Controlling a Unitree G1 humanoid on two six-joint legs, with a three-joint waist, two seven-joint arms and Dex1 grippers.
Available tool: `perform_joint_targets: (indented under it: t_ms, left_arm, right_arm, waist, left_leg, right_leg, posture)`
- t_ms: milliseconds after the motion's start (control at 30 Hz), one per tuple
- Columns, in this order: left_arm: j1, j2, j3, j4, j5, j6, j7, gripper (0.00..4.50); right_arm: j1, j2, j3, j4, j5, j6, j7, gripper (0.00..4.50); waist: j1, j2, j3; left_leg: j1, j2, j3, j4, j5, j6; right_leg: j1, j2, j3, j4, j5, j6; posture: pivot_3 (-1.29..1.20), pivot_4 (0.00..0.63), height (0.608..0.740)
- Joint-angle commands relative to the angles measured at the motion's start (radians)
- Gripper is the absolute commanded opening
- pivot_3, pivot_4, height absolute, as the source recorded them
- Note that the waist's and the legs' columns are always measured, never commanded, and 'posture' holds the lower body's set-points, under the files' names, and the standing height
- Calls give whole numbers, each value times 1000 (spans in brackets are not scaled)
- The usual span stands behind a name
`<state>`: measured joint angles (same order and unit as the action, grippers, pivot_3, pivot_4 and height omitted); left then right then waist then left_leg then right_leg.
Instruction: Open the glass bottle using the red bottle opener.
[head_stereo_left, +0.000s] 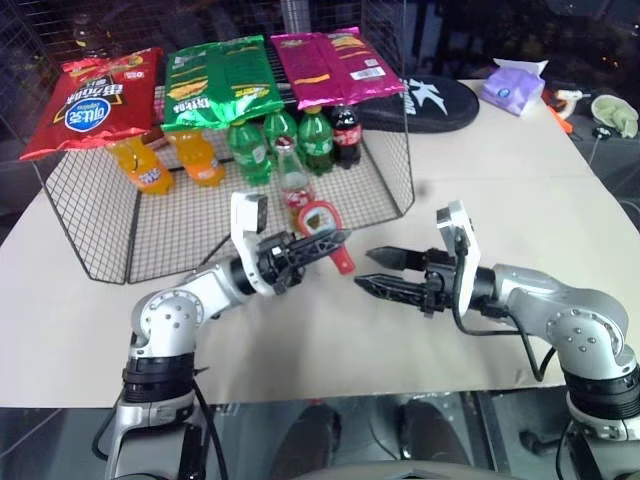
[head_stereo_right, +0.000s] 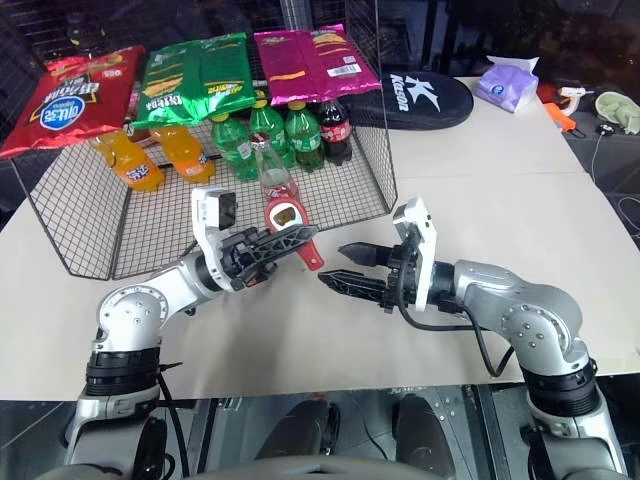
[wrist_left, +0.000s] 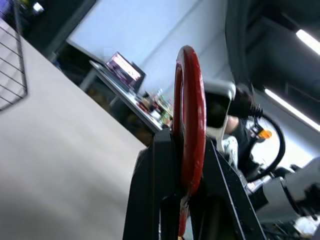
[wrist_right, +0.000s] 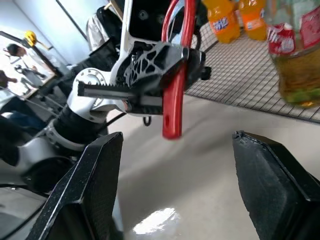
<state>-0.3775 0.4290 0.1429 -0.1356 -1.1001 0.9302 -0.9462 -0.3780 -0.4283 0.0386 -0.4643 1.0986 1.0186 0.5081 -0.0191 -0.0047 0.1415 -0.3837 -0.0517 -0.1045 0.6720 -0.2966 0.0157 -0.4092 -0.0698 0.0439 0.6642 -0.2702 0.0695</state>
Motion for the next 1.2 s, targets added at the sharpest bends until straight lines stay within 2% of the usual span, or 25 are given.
perform_joint_targets:
  t_ms: [33, 200, 300, 500, 767, 800, 833, 867, 1033, 1200]
  left_arm:
    - [-20, -28, -22, -3, 17, -38, -27, 20]
    - [-15, -62, -45, 6, 37, -53, -30, 20]
    - [-16, -71, -50, 19, 53, -60, -35, 0]
    - [-31, -70, -44, 56, 73, -70, -45, 0]
    - [-32, -80, -28, 79, 80, -85, -21, 0]
    - [-31, -79, -26, 78, 81, -87, -25, 601]
    - [-26, -75, -27, 72, 83, -91, -31, 790]
    - [-21, -74, -28, 63, 85, -93, -31, 1176]
    - [12, -68, 5, 20, 98, -123, 9, 3391]
    - [100, -9, 51, -88, 60, -108, 16, 3391]
  right_arm:
    - [-27, 63, -4, -4, 110, 43, -74, 3532]
    - [-30, 110, -2, -17, 168, 71, -153, 3532]
    - [-30, 114, -2, -23, 188, 75, -177, 2812]
    - [-29, 91, 12, -27, 188, 81, -179, 59]
    - [-36, 71, 34, -16, 160, 78, -152, 24]
    - [-37, 72, 37, -12, 154, 75, -152, 0]
    - [-37, 74, 39, -10, 149, 73, -151, 0]
    - [-35, 74, 40, -9, 146, 72, -150, 0]
    - [-4, 40, 24, -5, 113, 64, -132, 0]
    - [69, -37, -39, 30, 21, 0, -97, 0]
  waist:
    - [0, 0, 0]
    - [-1, 0, 0]
    - [-2, 0, 0]
    - [-3, 0, 0]
    - [-20, 0, 0]
    - [-21, 0, 0]
    - [-22, 0, 0]
    - [-22, 0, 0]
    - [-22, 0, 0]
    - [-21, 0, 0]
  left_leg:
    - [0, 0, 0, 0, 0, 0]
    - [0, 0, 0, 0, 0, 0]
    - [0, 0, 0, 0, 0, 0]
    - [0, -1, 0, 0, 0, 0]
    - [0, 0, 0, 0, 0, 0]
    - [0, 0, 0, 0, 0, 0]
    - [0, 0, 0, 0, 0, 0]
    - [0, 0, 0, 0, 0, 0]
    - [0, 0, 0, 0, 0, 0]
    - [-1, 0, 0, 0, 0, 0]
  right_leg:
    - [0, 0, 0, 0, 0, 0]
    - [0, 0, 0, 0, 0, 0]
    - [0, 0, 0, 0, 0, 0]
    - [0, 0, 0, 0, 0, 0]
    - [0, 0, 0, 0, 0, 0]
    - [0, 0, 0, 0, 0, 0]
    - [0, 0, 0, 0, 0, 0]
    - [0, 0, 0, 0, 0, 0]
    - [0, 0, 0, 0, 0, 0]
    - [0, 0, 0, -1, 0, 0]
  posture:
    - [0, 150, 740]
    - [0, 150, 740]
    - [0, 150, 740]
    - [0, 150, 740]
    - [0, 150, 740]
    - [0, 150, 740]
    - [0, 150, 740]
    - [0, 150, 740]
    - [0, 150, 740]
    - [0, 150, 740]
